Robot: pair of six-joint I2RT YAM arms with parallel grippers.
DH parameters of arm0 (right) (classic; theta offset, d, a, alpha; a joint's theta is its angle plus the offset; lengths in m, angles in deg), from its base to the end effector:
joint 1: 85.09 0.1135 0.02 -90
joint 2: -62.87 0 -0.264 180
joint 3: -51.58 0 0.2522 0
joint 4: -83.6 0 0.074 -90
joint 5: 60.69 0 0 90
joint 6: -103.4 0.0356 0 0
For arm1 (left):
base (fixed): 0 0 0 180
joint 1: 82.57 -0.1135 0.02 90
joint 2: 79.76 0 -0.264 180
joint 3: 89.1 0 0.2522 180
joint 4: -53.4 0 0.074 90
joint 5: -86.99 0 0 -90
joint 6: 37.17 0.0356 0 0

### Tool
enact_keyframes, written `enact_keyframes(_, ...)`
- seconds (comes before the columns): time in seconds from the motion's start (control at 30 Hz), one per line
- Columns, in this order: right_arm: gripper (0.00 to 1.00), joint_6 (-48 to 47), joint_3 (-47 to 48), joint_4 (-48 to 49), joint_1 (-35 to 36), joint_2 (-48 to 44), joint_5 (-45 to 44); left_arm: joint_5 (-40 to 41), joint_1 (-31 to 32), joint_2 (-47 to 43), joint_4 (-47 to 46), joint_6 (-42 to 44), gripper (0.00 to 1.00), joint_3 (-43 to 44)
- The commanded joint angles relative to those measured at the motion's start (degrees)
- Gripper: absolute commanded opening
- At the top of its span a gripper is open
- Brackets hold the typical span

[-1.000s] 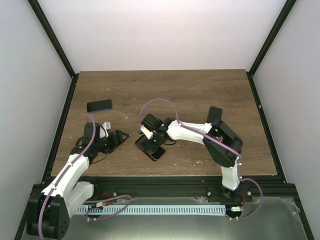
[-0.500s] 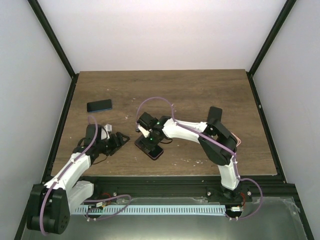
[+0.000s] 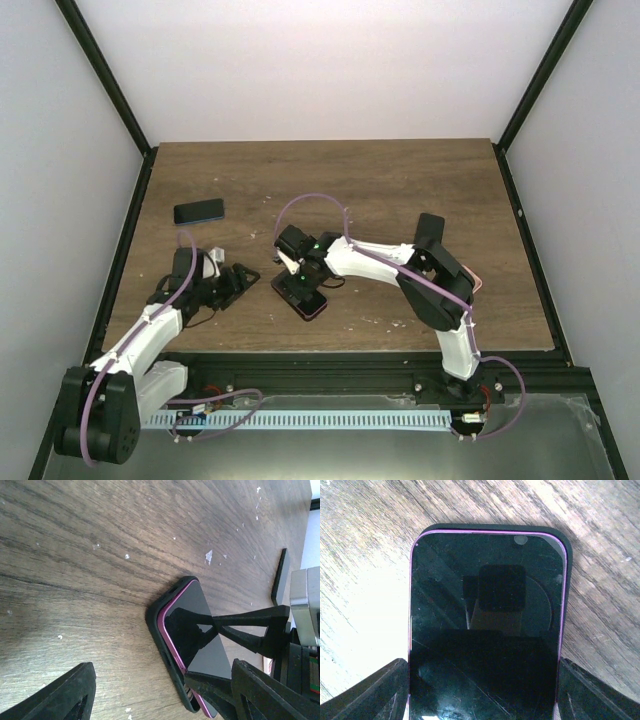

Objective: Put the phone into the phone case

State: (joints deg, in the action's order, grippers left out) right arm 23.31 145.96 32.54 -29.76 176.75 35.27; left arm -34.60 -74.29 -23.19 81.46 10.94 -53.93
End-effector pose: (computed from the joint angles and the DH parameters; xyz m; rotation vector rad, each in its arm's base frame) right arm 0.2251 0.3319 0.1675 -1.1378 2.6519 0.3930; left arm 0.1726 -0.0440 0.1625 -0.4788 2.5002 -1.0451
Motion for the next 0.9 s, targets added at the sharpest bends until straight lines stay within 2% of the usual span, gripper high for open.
enact_keyframes(0.0,0.63,2.39,1.81,-2.27,0.39,1.46,0.15,-0.49,-0.28,0.55,-2.57,-0.29,0.75,-0.77)
enact_keyframes(0.4,0.74,7.66,0.34,-0.24,0.39,1.34,-1.65,-1.28,0.33,3.40,-4.45,-0.79,0.72,-0.51)
enact_keyframes(0.67,0.90,8.97,-1.10,1.01,0.35,-2.29,-2.54,-1.15,1.68,5.34,-5.18,-1.04,0.71,-0.31)
enact_keyframes(0.87,0.89,9.76,-3.70,2.22,0.22,-4.94,-2.70,-0.56,4.08,7.05,-5.69,-1.58,0.69,0.84)
